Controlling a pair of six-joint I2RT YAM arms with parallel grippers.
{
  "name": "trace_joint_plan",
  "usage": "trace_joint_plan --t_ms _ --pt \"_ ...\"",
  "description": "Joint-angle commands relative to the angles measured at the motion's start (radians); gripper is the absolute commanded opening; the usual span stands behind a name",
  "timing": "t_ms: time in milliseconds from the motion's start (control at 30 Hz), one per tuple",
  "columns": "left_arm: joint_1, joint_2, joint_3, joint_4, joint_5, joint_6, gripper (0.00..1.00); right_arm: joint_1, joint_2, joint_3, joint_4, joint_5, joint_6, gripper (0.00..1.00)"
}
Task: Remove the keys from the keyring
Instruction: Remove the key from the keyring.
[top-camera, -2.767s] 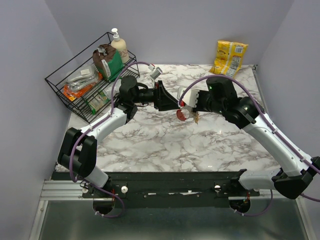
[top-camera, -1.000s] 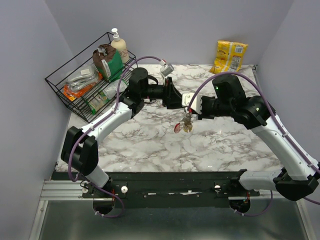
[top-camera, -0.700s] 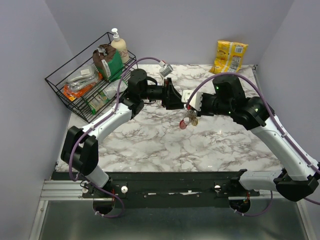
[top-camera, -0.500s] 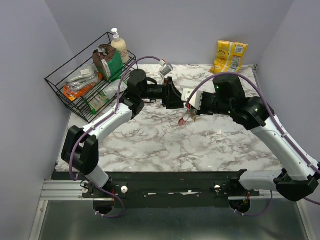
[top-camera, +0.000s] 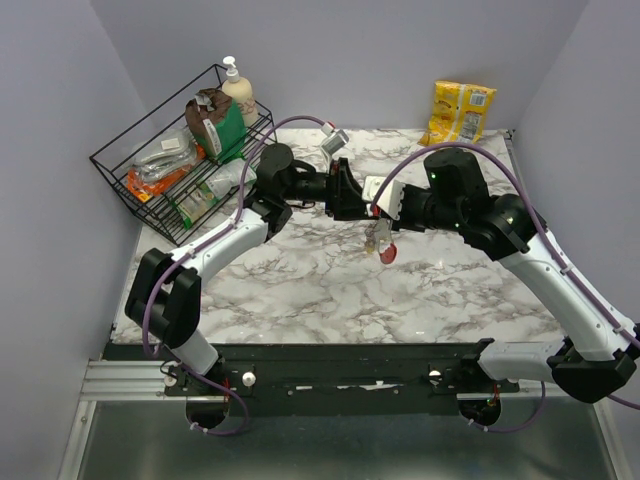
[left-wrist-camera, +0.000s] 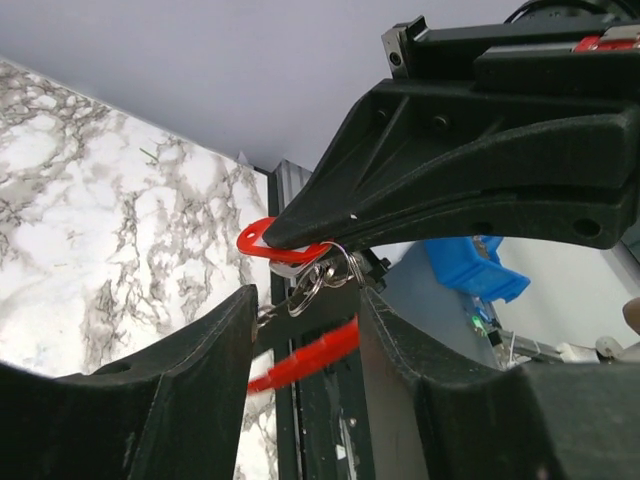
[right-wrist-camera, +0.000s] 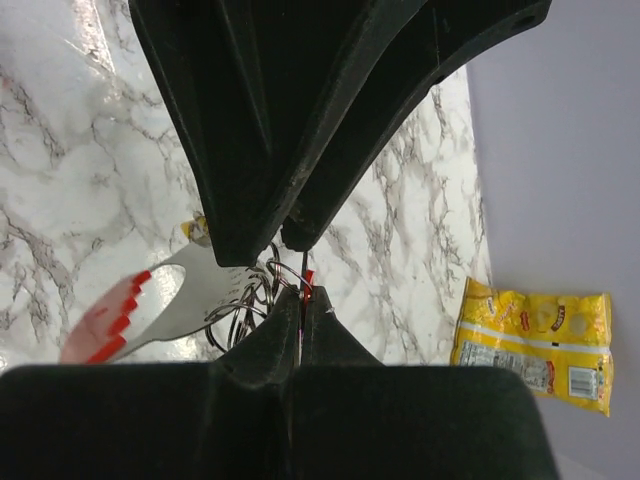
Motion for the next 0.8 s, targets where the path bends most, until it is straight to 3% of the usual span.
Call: trace_joint_plan --t_ms 0,567,667,767 --pt "-0.01 0.006 -0.014 0.053 0.044 -0.026 0.49 0.005 -0.016 0.018 0.031 -0.033 0.036 0.01" --pt "-0.016 0.007 -0.037 0.119 0.06 -0.058 0.3 0.001 -0.019 -0.006 0.089 0.018 0.066 0.01" --pt "-0.017 0.006 -0.039 0.119 0.06 -0.056 0.26 -0.003 -0.021 -0.005 0.095 0.019 0.067 0.01" --pt "-0.017 0.006 -0.037 0.12 0.057 -0.055 0.14 -0.004 -0.022 -0.012 0.095 0.024 0.066 0.01"
